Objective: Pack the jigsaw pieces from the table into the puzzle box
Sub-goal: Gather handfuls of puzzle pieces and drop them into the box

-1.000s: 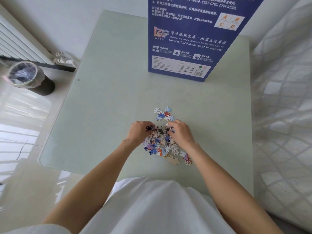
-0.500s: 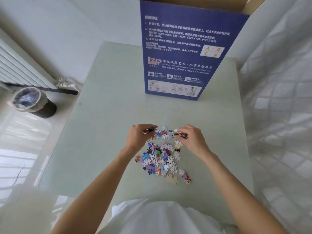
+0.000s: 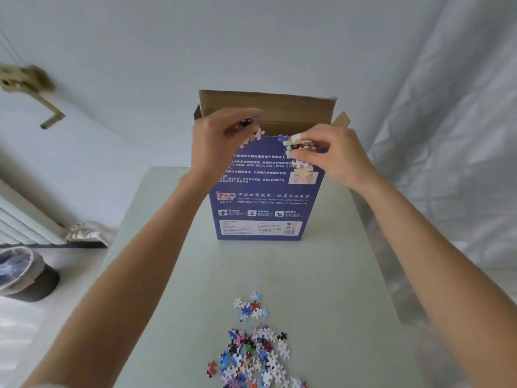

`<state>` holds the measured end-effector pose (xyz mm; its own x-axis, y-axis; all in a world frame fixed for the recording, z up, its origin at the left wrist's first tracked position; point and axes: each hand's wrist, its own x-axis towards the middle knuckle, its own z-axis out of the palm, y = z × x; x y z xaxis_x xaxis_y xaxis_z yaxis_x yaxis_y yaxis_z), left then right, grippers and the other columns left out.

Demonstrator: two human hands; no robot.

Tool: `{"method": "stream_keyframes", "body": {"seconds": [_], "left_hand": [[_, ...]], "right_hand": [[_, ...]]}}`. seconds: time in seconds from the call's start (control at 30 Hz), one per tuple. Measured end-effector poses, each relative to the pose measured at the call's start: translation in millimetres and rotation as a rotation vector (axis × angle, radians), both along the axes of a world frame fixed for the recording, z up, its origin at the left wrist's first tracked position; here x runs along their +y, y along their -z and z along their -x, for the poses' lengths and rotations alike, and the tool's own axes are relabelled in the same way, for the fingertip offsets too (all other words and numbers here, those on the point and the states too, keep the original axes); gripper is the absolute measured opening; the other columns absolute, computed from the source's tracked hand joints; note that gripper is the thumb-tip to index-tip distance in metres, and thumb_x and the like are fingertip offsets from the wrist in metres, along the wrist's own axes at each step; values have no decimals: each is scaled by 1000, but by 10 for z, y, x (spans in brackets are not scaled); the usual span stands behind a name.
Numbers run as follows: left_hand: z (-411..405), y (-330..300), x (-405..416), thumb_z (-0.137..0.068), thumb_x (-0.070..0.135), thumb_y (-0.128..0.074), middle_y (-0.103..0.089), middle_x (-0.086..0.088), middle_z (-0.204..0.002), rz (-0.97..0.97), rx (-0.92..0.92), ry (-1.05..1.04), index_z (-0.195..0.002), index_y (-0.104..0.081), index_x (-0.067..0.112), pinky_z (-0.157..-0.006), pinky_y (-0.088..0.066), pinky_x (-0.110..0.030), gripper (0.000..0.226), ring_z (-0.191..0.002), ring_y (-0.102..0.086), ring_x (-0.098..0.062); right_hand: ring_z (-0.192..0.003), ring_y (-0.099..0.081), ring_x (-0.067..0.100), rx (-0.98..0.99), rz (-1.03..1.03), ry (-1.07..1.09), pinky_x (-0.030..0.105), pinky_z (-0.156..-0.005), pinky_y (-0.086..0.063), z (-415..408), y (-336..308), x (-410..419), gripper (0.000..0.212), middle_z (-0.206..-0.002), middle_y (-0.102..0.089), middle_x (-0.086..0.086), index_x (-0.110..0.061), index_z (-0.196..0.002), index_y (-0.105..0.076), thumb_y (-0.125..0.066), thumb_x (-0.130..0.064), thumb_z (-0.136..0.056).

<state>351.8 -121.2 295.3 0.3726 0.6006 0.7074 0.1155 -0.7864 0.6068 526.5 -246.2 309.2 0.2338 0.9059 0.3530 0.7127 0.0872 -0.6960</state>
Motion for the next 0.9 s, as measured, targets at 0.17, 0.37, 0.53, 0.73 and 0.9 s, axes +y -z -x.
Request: {"method": "stream_keyframes", "body": {"seconds": [0.17, 0.37, 0.53, 0.73, 0.9], "left_hand": [[-312, -67, 438, -86, 15, -64, -70, 2, -94, -296, 75, -17, -97, -73, 14, -66, -52, -24, 15, -76, -63, -6], [-342, 92, 610, -82, 16, -67, -70, -2, -83, -229, 383, -19, -103, -72, 19, -61, -43, -26, 22, -71, -61, -18], [-320, 25, 638, -82, 24, -68, -71, -2, -84, -24, 515, -78, -104, -71, 24, -66, -40, -25, 22, -81, -64, -21], [-207, -38, 663, -79, 12, -67, -71, 9, -84, 120, 486, 35, -102, -71, 22, -88, -52, -32, 25, -82, -66, -4], [-159, -87, 597, -85, 13, -59, -69, 11, -81, 51, 521, 6, -99, -71, 24, -82, -53, -29, 21, -79, -65, -5]], "right_hand": [[-85, -64, 22, 31, -66, 24, 37, -81, -47, -182, -173, 454, 21, -89, -68, 1, -20, -98, -72, -74, -22, -77], [-76, -53, 11, -407, -231, 66, 13, -65, -35, -177, -162, 759, 20, -94, -62, 7, -11, -102, -71, -68, -14, -83], [-67, -56, 20, -858, -232, -27, 31, -55, -51, -253, -145, 891, 15, -83, -58, 6, -6, -95, -60, -62, -18, -87], [-66, -56, 24, -1000, -108, -134, 25, -43, -41, -280, 9, 972, 19, -81, -56, 8, -10, -94, -69, -71, -3, -77], [-97, -60, 25, -777, 147, -87, 38, -76, -49, -242, -89, 976, 30, -110, -65, 1, -25, -119, -61, -58, -24, -89]]}}
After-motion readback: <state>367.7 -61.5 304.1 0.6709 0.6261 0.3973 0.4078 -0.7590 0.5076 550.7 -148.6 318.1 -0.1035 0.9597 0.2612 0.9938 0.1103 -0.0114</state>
